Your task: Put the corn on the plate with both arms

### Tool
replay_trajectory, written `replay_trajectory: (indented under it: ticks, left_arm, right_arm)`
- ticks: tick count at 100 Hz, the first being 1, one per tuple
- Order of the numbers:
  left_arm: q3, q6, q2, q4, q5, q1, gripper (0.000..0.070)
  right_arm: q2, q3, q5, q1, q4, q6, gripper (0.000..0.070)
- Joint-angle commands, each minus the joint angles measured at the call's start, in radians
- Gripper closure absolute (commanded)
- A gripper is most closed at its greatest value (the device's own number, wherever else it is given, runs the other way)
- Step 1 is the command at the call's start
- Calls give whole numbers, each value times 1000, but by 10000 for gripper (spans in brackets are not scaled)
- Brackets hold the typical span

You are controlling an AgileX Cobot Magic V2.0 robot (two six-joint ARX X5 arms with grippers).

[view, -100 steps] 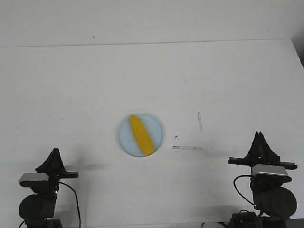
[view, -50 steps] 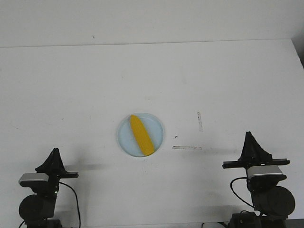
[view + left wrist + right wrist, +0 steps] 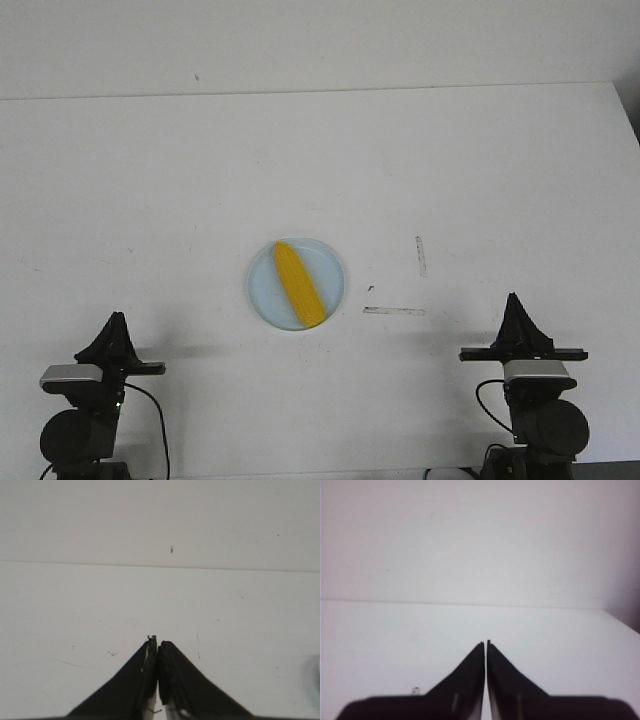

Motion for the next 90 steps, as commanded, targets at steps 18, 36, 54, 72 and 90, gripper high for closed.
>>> replay_trajectory:
  ticks: [18,36,54,72,90]
  left_arm:
    - [-22,-5,-1,12,-3,0,698]
    - [-21,-5,-2,9,-3,0,698]
    - [-21,-5,-2,9,-3,0,698]
    - [-21,-5,-2,8,-3,0,698]
    - [-21,-5,-2,8,-3,0,698]
  right_arm:
    - [-4,-75,-47,0,77,6,694]
    - [-4,-75,-48,1,71,6,694]
    - [-4,-75,-50,1,66,6,694]
    - [-4,-75,-47,1,67,6,694]
    - [-4,-75,-47,1,67,6,694]
